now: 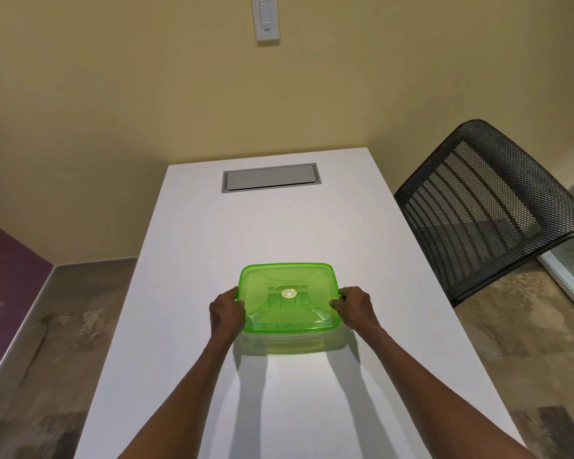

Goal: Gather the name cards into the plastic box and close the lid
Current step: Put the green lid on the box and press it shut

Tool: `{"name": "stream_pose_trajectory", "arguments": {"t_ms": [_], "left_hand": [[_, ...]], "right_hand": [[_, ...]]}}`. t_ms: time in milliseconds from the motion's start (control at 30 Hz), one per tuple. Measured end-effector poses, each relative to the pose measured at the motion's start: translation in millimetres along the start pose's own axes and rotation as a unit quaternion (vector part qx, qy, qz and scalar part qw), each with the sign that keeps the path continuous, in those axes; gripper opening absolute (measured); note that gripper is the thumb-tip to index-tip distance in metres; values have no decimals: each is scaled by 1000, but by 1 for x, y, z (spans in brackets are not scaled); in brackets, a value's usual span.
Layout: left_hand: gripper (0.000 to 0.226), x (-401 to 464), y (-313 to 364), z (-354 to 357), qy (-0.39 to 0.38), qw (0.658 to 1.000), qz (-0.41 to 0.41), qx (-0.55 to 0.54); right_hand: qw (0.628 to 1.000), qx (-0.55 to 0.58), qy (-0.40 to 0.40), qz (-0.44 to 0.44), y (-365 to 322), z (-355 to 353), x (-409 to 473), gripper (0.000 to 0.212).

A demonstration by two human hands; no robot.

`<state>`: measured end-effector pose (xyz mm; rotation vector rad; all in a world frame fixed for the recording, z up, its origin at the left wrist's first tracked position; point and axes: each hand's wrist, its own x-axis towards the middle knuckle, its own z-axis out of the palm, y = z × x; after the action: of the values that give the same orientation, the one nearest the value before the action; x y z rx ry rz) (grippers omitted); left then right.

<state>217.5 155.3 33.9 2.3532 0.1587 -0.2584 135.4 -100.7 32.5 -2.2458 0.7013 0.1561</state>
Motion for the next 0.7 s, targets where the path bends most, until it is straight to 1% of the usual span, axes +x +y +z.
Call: {"name": "stream_pose_trajectory", "arguments": {"t_ms": [100,200,267,367,400,533,567,633,700], "left_hand": [[42,1,-2,2,1,1000,-7,-2],[41,3,-5,4,-3,1000,-15,-6],[41,3,-6,6,-8,1000,-24,-11],[41,2,-7,7,0,1000,-26,-17],[39,1,-7,6,1,999,-31,-23],[22,-3,-12,8,-7,999,-41,-11],[24,-6,-13,9,-7,999,-45,-14],[34,-13,-15,10,-5,998,-61,-36],[37,-18,-18,11,2,996,-72,-54]], "right_hand": [[1000,-12,11,-16,1,2,2,42],[999,-21,17,-23,2,3,2,44],[1000,-15,15,-22,5,5,3,38],[1000,4,9,-24,9,8,2,14],[1000,7,6,-23,10,9,2,14],[999,23,-22,-16,13,8,0,45],[999,39,-32,-9,14,7,-2,54],[996,68,-64,16,17,6,-3,73],[992,87,-87,37,19,5,-4,80]]}}
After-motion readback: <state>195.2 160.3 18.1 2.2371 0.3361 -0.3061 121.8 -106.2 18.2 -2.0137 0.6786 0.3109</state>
